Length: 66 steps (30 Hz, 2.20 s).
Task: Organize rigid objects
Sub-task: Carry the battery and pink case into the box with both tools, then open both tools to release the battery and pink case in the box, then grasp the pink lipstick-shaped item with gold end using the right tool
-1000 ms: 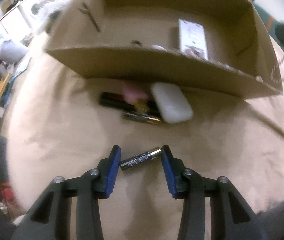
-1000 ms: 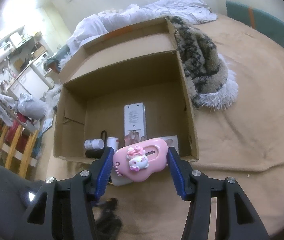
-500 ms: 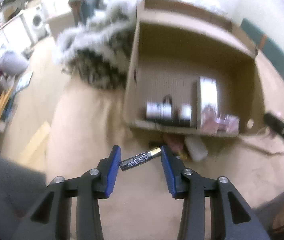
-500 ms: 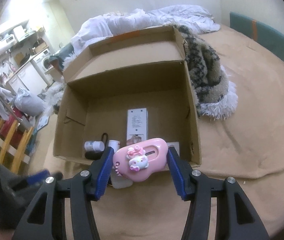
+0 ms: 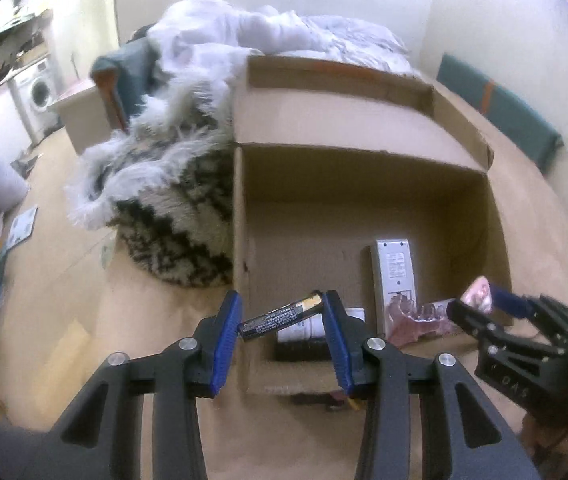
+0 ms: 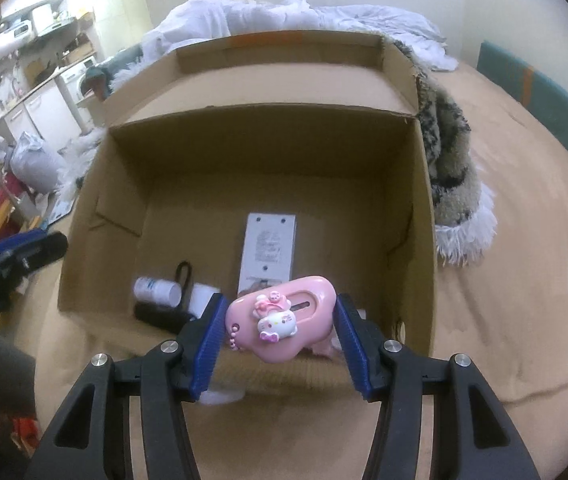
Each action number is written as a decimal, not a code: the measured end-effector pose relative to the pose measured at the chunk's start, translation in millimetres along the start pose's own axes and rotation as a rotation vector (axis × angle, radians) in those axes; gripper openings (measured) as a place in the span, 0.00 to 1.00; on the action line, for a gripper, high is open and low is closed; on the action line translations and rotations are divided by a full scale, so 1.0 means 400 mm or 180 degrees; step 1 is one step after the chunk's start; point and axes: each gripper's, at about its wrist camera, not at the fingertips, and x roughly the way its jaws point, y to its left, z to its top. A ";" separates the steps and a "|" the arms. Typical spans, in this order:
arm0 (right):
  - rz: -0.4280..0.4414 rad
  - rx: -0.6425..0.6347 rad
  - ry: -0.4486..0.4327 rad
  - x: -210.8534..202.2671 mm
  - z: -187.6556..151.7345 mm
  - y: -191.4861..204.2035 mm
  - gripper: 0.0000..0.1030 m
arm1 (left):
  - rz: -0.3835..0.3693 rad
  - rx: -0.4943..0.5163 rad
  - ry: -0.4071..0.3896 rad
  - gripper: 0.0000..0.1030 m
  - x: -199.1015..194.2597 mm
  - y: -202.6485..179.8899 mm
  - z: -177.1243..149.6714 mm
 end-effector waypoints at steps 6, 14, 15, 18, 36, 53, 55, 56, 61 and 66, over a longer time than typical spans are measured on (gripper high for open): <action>0.0001 0.0076 0.0099 0.041 0.021 -0.011 0.55 | 0.0007 0.0153 0.0173 0.37 0.079 -0.032 0.005; 0.0140 0.0242 0.0308 0.088 0.022 -0.024 0.55 | 0.0024 0.0248 0.0278 0.37 0.154 -0.047 -0.004; 0.0153 0.0263 0.0335 0.093 0.022 -0.025 0.55 | 0.0036 0.0250 0.0280 0.37 0.159 -0.047 -0.006; 0.0119 0.0284 0.0386 0.103 0.020 -0.026 0.55 | 0.0013 0.0246 0.0294 0.37 0.167 -0.052 -0.010; 0.0470 0.0709 0.0074 0.062 0.045 -0.051 0.98 | -0.0183 0.0261 0.0124 0.76 0.112 -0.071 -0.015; 0.0511 0.0841 -0.0068 -0.016 0.005 -0.044 0.98 | -0.0027 0.0277 -0.0034 0.76 0.025 -0.027 -0.024; 0.0479 0.0777 -0.0061 -0.025 -0.004 -0.032 0.98 | 0.0001 0.0213 -0.0024 0.76 0.012 -0.011 -0.031; 0.0472 0.0758 -0.0049 -0.028 -0.011 -0.026 0.98 | 0.0024 0.0193 -0.0014 0.76 0.006 -0.002 -0.036; 0.0581 0.0876 0.0077 -0.039 -0.067 -0.004 0.98 | 0.0161 -0.0039 0.0077 0.76 -0.018 0.066 -0.063; 0.0616 0.0908 0.0211 -0.035 -0.108 0.027 0.98 | 0.0306 -0.0406 0.0168 0.76 -0.044 0.143 -0.083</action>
